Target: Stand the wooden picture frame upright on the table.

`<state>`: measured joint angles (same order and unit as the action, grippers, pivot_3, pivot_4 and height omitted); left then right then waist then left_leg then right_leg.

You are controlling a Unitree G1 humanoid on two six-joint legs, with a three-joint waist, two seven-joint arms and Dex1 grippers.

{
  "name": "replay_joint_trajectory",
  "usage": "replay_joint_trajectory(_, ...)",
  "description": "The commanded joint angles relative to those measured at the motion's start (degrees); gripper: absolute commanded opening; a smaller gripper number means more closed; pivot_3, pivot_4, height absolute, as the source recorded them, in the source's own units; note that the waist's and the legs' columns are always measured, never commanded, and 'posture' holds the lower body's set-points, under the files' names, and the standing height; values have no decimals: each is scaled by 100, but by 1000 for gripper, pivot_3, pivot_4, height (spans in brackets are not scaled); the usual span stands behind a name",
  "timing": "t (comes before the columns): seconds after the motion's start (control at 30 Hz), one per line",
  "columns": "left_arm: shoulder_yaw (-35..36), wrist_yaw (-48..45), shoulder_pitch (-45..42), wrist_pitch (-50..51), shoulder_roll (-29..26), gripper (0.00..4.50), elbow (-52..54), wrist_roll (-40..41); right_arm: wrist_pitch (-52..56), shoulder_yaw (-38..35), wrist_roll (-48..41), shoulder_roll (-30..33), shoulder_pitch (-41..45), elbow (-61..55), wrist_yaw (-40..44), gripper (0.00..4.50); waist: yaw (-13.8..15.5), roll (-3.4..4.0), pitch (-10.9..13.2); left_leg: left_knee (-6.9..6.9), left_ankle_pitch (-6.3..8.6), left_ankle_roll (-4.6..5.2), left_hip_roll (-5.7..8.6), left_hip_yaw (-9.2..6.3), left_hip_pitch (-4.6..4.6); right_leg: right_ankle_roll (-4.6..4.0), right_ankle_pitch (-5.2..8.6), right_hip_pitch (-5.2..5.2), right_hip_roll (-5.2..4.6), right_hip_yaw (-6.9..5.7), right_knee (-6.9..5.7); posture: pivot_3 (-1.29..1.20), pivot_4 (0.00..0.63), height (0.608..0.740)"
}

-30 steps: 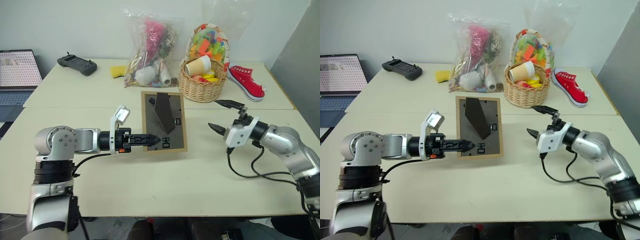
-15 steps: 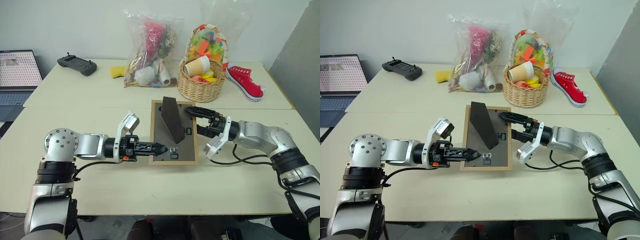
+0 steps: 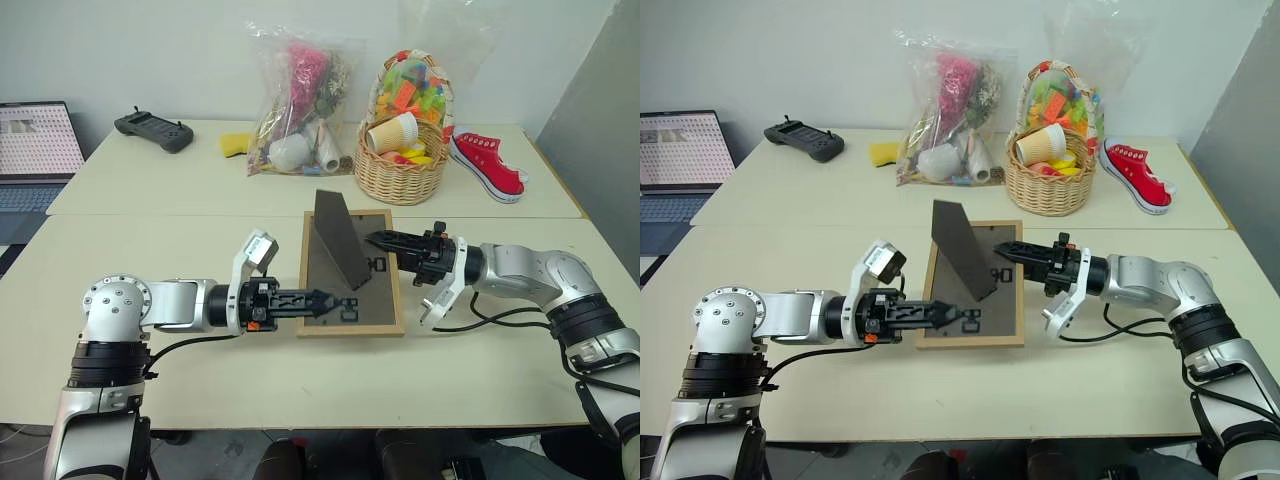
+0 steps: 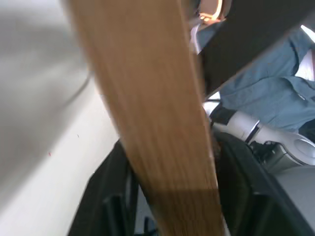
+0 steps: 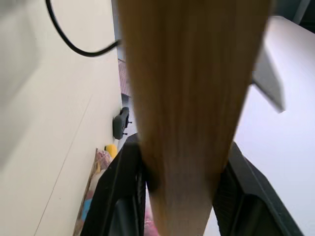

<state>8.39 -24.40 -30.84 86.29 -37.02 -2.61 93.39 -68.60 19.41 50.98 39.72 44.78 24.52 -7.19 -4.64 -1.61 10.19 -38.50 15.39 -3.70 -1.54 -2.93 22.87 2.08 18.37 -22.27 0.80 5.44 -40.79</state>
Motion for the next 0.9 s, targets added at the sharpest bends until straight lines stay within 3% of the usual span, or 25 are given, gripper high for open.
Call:
replay_joint_trajectory(0.03, 363, 131, -31, -253, -259, 3107, -319, 26, -121, -163, -484, 46, 141, 34, -21, 1329, -5, 0, 0, 0, 0, 0, 0, 0, 0, -1, 0, 0, 0, 0, -1, 0, 150, 740)
replay_joint_trajectory(0.2, 836, 373, 74, -737, -558, 4229, -120, -280, 122, 240, -1577, -50, 52, 534, 1041, 1328, -11, -2, 2, -1, 5, 9, -3, -1, -1, -1, 1, 1, 0, -1, 0, 0, 150, 740)
replay_joint_trajectory(0.23, 897, 478, 134, -998, -629, 4431, 108, -647, 399, 360, -2221, -135, -70, 592, 1500, 1328, -12, -3, 2, -1, 5, 9, -2, -1, 0, -2, 1, 1, -1, -1, 0, 0, 150, 740)
replay_joint_trajectory(0.37, 619, 404, 579, -2182, -1117, 4500, 1721, -2474, 2948, 349, -5213, -906, -502, 100, 3728, 1316, -12, -9, 4, 1, 5, 9, -11, -6, 0, -3, 1, 9, -4, 5, 3, 0, 150, 740)
replay_joint_trajectory(0.5, 534, 369, 1002, -3100, -1034, 4500, 2694, -3447, 5543, 112, -6822, -1665, -338, -169, 5243, 1313, 16, 4, 12, 2, -1, -1, -10, -8, 2, -4, 0, 9, -10, 2, 1, 0, 150, 740)
replay_joint_trajectory(0.67, 403, 302, 1448, -3508, -891, 4500, 2993, -4062, 7565, -466, -7692, -2283, 175, 593, 6012, 1313, 33, 12, 17, 9, 9, 16, -10, -12, 1, -5, 1, 8, -8, -9, 5, 0, 150, 740)
replay_joint_trajectory(0.9, 394, 174, 1789, -3525, -746, 4500, 3240, -4208, 7823, -804, -7259, -2559, 722, 1919, 6337, 1313, 136, 13, 18, 12, 12, 20, -5, -7, 4, -5, 1, 7, -8, -20, 20, 0, 150, 740)
